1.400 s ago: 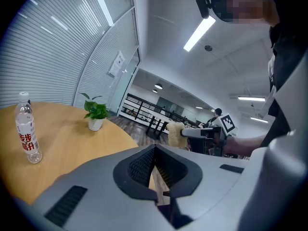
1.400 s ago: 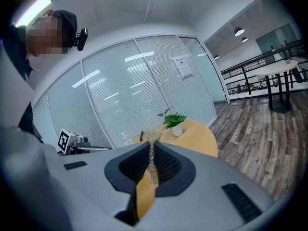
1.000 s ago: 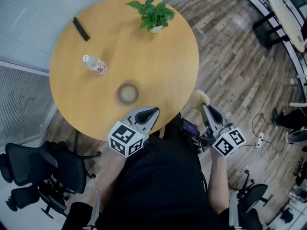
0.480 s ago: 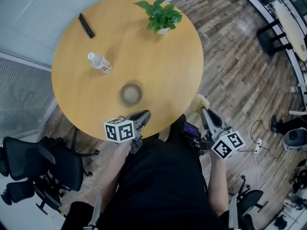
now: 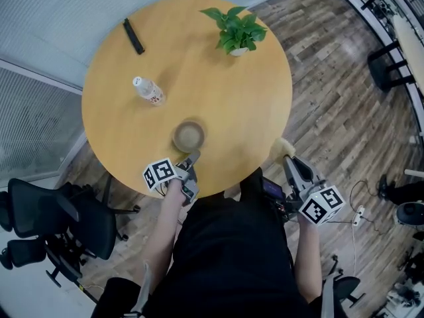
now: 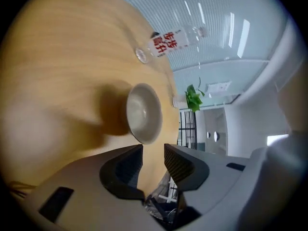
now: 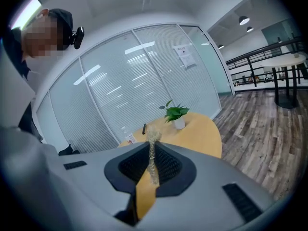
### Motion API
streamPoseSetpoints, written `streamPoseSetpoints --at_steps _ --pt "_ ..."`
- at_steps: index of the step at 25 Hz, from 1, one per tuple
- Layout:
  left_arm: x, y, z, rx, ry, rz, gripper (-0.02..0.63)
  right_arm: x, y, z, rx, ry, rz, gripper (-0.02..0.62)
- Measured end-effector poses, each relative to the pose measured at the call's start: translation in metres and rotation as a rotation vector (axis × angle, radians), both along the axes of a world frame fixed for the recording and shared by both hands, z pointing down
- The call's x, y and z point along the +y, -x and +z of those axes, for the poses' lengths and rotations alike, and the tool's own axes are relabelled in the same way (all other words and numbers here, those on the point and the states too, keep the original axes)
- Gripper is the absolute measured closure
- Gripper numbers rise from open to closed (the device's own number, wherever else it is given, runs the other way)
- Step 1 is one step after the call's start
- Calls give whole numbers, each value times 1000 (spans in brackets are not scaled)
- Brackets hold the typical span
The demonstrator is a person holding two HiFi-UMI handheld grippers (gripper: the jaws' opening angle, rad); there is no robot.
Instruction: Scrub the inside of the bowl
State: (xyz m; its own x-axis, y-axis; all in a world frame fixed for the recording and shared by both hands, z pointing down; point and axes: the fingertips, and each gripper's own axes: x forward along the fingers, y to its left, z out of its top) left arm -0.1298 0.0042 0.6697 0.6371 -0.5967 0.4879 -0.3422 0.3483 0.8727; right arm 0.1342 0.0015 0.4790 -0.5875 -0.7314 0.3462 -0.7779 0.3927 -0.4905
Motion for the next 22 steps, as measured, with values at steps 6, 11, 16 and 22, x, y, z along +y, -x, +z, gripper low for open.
streamPoseSetpoints --at_steps 6,11,16,22 --pt "-7 15 23 24 116 -162 472 -9 -12 3 -7 11 -30 558" --pt "-12 13 29 44 153 -224 474 -15 -21 2 -12 8 -48 558" --pt "-15 6 34 20 169 -208 526 -18 -29 5 -16 12 -57 558" --pt "-19 -4 34 -6 155 -146 574 -16 -25 11 23 11 -108 558"
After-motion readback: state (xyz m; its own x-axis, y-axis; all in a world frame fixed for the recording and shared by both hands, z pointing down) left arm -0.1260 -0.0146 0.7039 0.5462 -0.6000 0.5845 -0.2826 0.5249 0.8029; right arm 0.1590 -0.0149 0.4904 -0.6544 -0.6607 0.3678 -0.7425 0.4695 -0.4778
